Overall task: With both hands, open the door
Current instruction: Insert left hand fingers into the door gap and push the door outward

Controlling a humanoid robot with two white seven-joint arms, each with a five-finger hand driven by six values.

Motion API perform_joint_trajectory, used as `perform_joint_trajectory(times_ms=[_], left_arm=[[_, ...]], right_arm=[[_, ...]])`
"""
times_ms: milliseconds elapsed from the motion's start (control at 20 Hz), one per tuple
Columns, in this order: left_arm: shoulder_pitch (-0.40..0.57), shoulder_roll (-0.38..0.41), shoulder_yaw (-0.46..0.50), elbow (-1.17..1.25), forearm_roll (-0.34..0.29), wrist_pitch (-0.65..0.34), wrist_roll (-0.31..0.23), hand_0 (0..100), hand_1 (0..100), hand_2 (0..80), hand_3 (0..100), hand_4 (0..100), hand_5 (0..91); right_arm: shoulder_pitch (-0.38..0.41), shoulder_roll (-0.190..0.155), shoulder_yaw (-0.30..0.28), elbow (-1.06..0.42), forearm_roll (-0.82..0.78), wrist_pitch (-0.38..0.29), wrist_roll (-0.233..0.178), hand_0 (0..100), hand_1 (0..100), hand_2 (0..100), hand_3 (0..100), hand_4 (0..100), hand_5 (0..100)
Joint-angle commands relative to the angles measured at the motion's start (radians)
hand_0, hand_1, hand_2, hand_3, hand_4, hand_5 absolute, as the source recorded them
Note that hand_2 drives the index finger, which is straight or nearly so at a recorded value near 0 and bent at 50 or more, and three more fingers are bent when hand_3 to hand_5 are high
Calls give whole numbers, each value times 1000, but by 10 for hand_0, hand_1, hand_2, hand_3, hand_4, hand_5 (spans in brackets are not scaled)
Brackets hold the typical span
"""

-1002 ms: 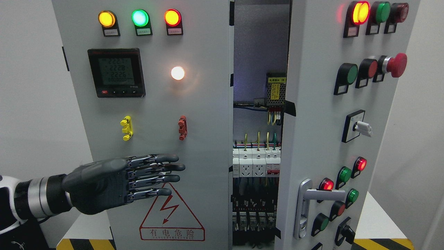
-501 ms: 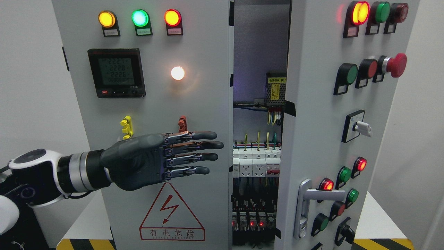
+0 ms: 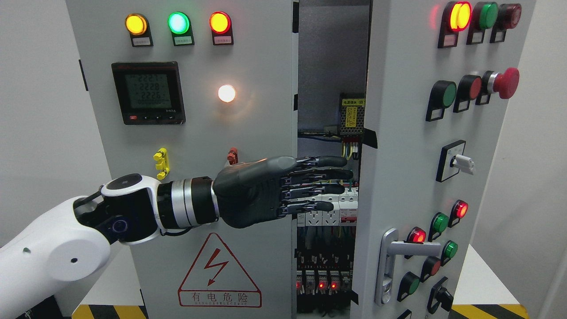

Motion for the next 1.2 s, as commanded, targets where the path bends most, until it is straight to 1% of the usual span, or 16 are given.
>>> perform_joint_trajectory(times_ms=[0, 100, 150, 301, 351, 551, 751, 852, 952, 1002, 1152], left_arm=[[-3, -216, 43, 61, -4, 2, 21, 120, 556, 0, 0, 0, 0], [-3, -236, 43, 62, -4, 2, 31, 120, 556, 0, 0, 0, 0], [-1, -242, 41, 61, -2, 3, 44, 120, 556, 0, 0, 0, 0], [-1, -261, 40, 58, -2, 2, 107, 120, 556, 0, 0, 0, 0], [-1, -272, 40, 58, -4, 3, 116, 120, 556, 0, 0, 0, 0], [-4, -295, 41, 46, -6, 11, 121, 120, 556, 0, 0, 0, 0], [-12, -338, 40, 49, -12, 14, 123, 120, 556, 0, 0, 0, 0], [-20, -364, 41, 49, -39, 14, 127, 120, 556, 0, 0, 0, 0], [-23, -384, 41, 49, -47, 15, 130, 120, 556, 0, 0, 0, 0], [-29, -397, 41, 49, -48, 15, 135, 120, 556, 0, 0, 0, 0], [-55, -443, 41, 49, -50, 27, 172, 120, 556, 0, 0, 0, 0]], right_arm=[[0, 0, 0, 0, 0, 1, 0, 101, 129, 0, 0, 0, 0], [0, 0, 0, 0, 0, 1, 0, 100, 129, 0, 0, 0, 0], [0, 0, 0, 0, 2, 1, 0, 101, 129, 0, 0, 0, 0], [0, 0, 0, 0, 0, 1, 0, 101, 129, 0, 0, 0, 0], [0, 0, 0, 0, 0, 1, 0, 100, 129, 0, 0, 0, 0], [0, 0, 0, 0, 2, 1, 0, 101, 129, 0, 0, 0, 0], [0, 0, 0, 0, 0, 1, 0, 101, 129, 0, 0, 0, 0], [0, 0, 0, 0, 0, 1, 0, 101, 129, 0, 0, 0, 0], [0, 0, 0, 0, 0, 1, 0, 101, 129, 0, 0, 0, 0], [0, 0, 0, 0, 0, 1, 0, 101, 129, 0, 0, 0, 0], [0, 0, 0, 0, 2, 1, 0, 101, 130, 0, 0, 0, 0]])
